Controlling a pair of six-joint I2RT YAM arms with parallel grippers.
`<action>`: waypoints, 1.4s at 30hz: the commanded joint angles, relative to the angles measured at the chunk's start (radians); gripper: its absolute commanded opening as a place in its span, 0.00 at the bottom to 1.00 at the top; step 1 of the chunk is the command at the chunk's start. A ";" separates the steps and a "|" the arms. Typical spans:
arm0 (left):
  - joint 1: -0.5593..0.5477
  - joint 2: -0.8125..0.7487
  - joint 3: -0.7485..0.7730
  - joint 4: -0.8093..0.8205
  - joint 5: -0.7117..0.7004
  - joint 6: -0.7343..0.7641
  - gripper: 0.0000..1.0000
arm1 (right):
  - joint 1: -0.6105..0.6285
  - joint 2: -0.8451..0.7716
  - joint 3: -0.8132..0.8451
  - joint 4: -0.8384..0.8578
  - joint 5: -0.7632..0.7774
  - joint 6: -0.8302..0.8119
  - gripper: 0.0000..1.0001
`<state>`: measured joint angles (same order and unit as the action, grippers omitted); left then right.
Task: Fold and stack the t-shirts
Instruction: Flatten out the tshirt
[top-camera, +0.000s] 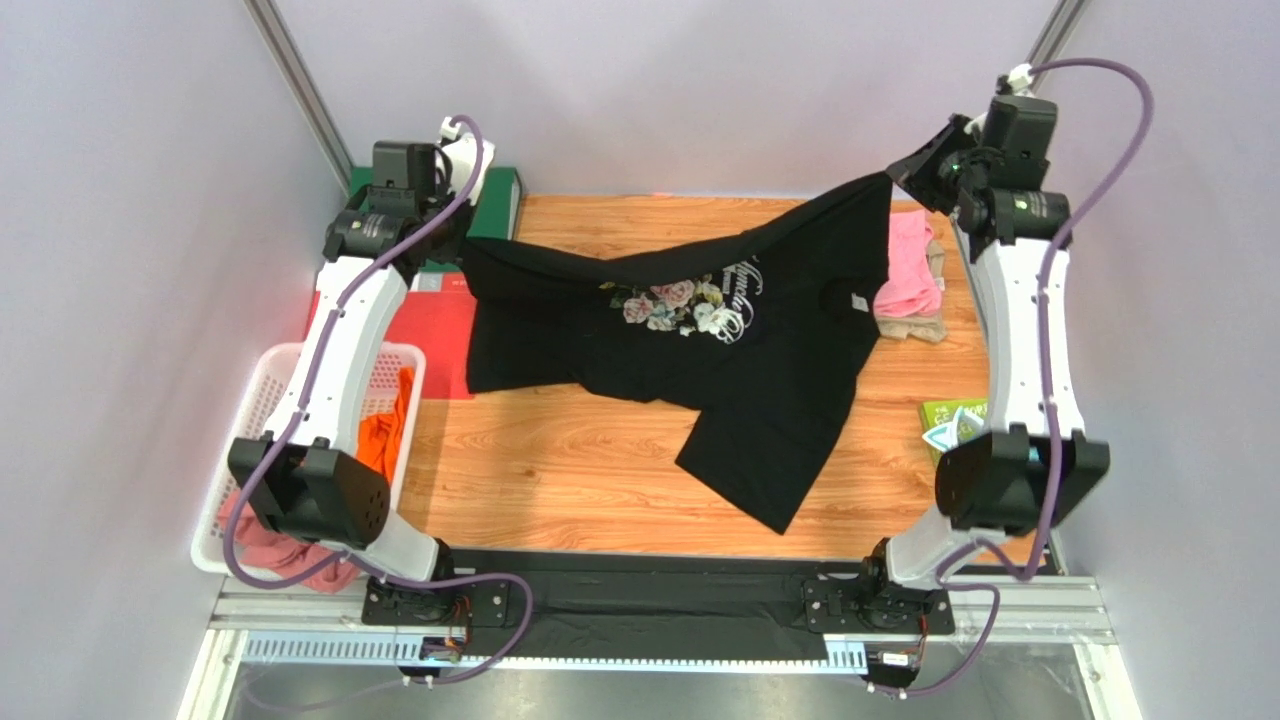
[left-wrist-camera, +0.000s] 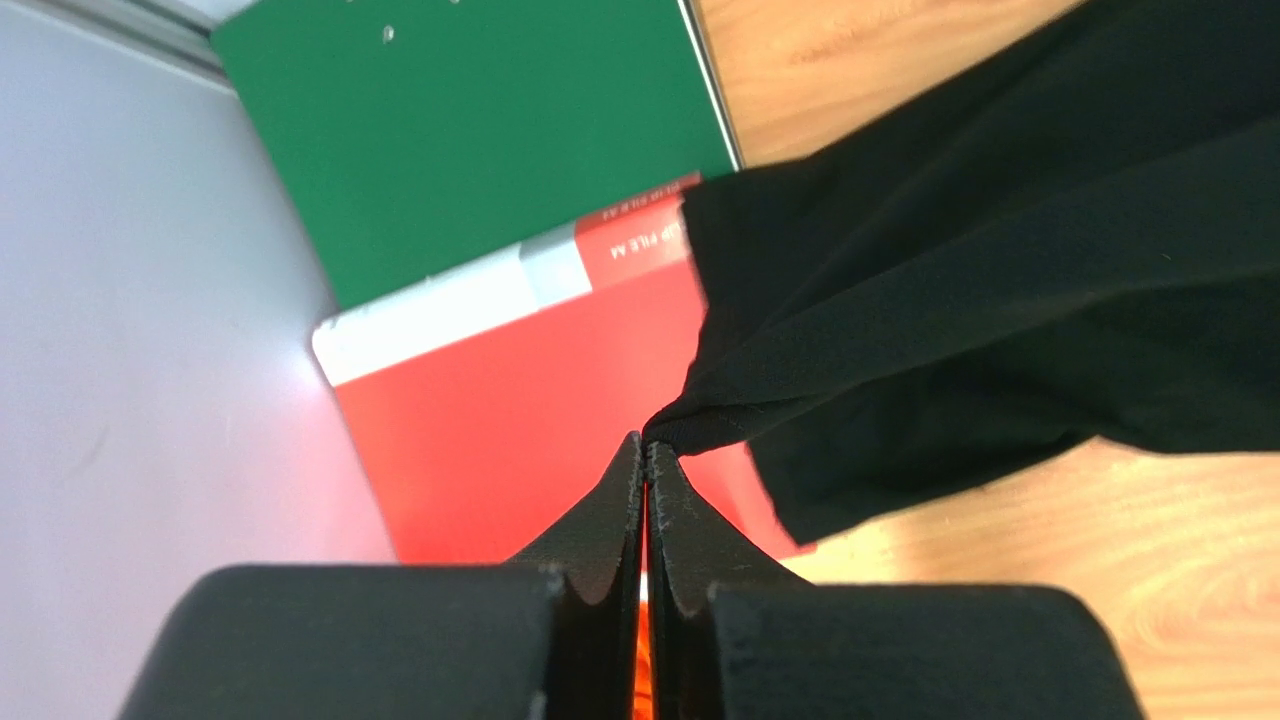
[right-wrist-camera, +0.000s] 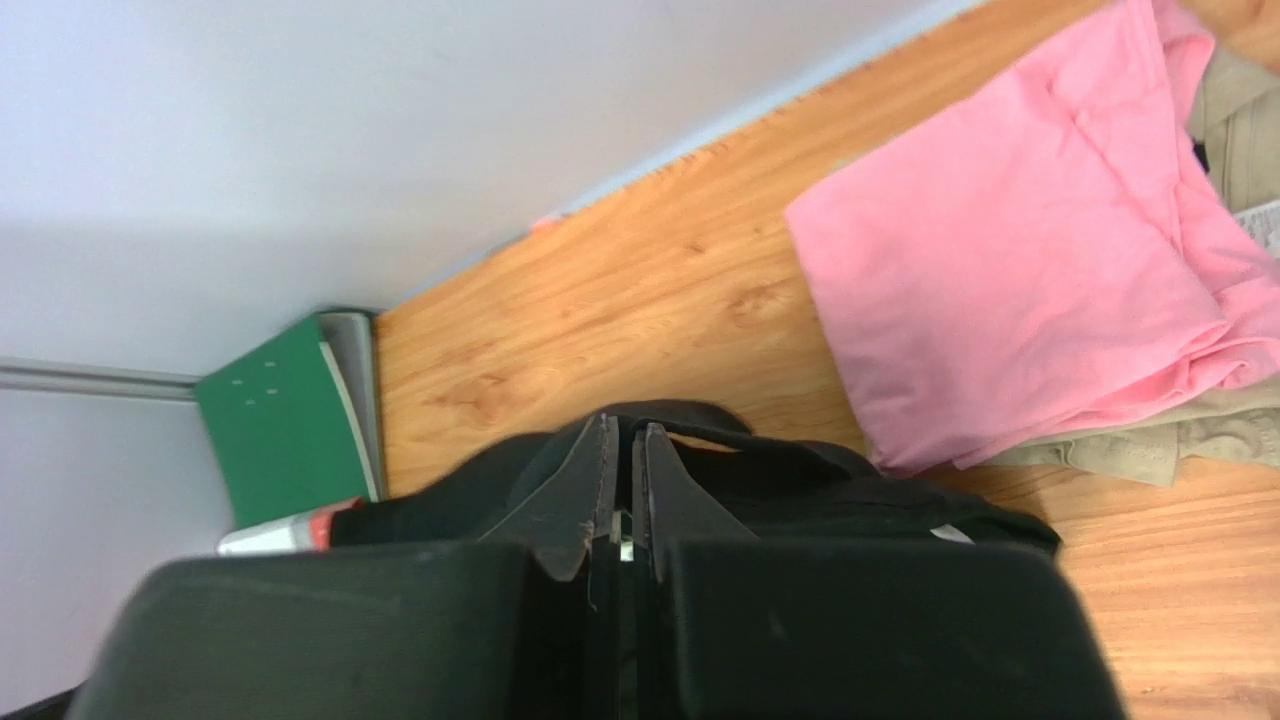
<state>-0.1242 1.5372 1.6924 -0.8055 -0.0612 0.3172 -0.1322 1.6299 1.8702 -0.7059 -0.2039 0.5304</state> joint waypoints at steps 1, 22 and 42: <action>0.005 -0.182 0.099 0.028 -0.005 -0.050 0.00 | -0.003 -0.182 0.046 0.073 -0.037 -0.004 0.00; 0.005 -0.523 0.052 0.005 0.001 -0.116 0.00 | -0.003 -0.521 0.072 -0.020 -0.045 -0.013 0.00; 0.005 -0.667 0.286 -0.023 -0.002 -0.150 0.00 | 0.072 -0.775 0.147 -0.083 -0.016 -0.049 0.00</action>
<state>-0.1230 0.9081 1.9560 -0.8337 -0.0807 0.1837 -0.0849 0.8753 1.9987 -0.8108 -0.2539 0.5144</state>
